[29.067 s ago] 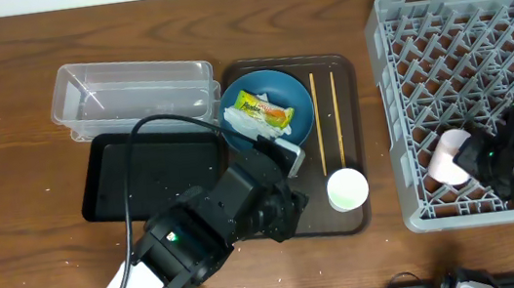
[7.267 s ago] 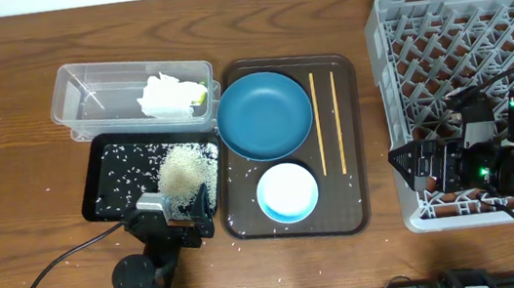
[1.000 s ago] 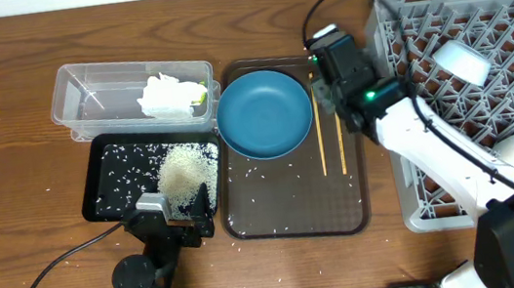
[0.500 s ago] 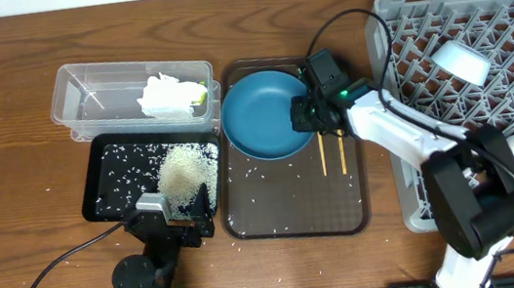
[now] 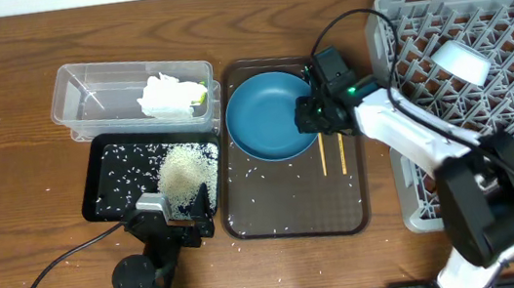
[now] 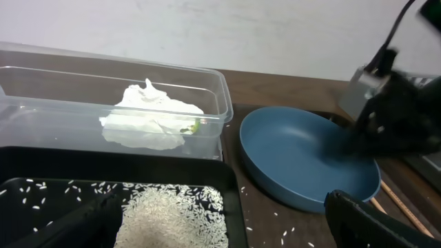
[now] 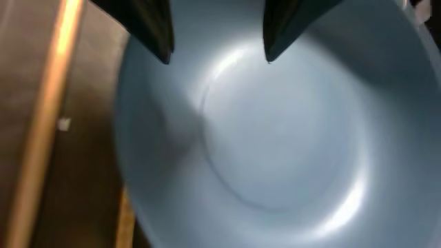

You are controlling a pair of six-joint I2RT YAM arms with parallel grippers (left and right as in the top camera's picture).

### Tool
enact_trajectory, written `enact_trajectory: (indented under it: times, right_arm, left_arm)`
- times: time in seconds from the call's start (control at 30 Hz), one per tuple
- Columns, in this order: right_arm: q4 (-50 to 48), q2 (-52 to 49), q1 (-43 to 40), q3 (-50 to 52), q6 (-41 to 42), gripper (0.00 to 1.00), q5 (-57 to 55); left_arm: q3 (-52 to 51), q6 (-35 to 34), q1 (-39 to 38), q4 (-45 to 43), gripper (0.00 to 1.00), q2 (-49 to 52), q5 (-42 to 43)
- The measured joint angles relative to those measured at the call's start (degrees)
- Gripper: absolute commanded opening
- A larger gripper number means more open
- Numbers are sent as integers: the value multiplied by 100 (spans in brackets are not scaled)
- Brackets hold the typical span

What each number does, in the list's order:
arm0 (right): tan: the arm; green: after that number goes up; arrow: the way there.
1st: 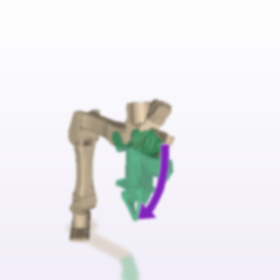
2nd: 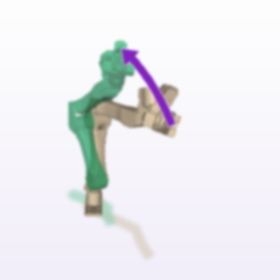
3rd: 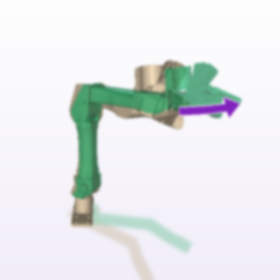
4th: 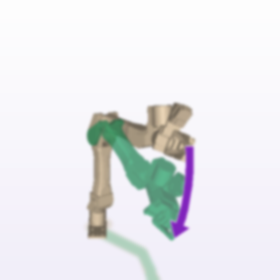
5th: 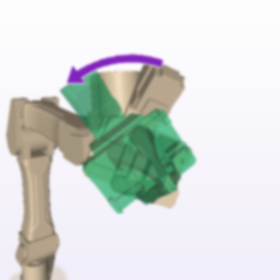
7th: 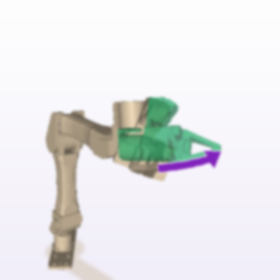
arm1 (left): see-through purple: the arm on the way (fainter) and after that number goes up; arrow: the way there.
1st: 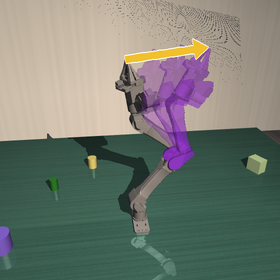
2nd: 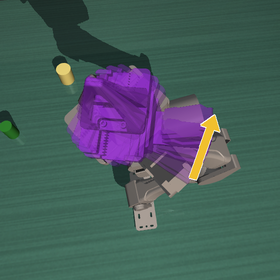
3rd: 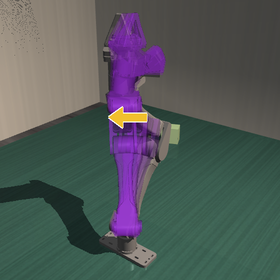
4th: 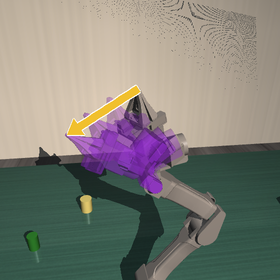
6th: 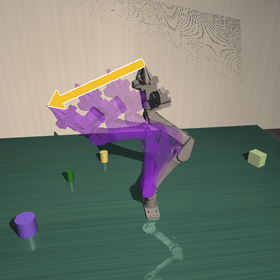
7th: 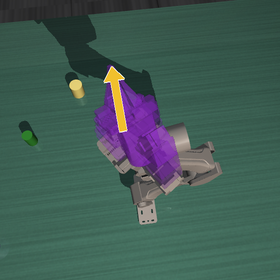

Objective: Sort waste into correct bins and load items into the dishwasher rack
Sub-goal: 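Reach the right gripper to the teal plate rim and grasp it, then lift the teal plate and stand it upright in the dish rack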

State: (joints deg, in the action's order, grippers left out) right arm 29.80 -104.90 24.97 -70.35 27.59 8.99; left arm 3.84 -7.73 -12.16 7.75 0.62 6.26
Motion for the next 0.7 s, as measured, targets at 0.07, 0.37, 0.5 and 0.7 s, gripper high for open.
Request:
enact_trajectory:
  times: [0.07, 0.37, 0.5, 0.7]
  right_arm:
    - [68, 273, -44, 0, -44, 45, -50]
    - [297, 533, -315, -9, -72, 39, -256]
    - [247, 26, -310, -11, 50, 36, -243]
    - [190, -498, -310, 7, 295, 6, -101]
  left_arm:
    - [0, 0, 0, -2, 96, 0, 0]
    - [0, 0, 0, -2, 96, 0, 0]
    - [0, 0, 0, 0, 96, 0, 0]
    - [0, 0, 0, 0, 96, 0, 0]
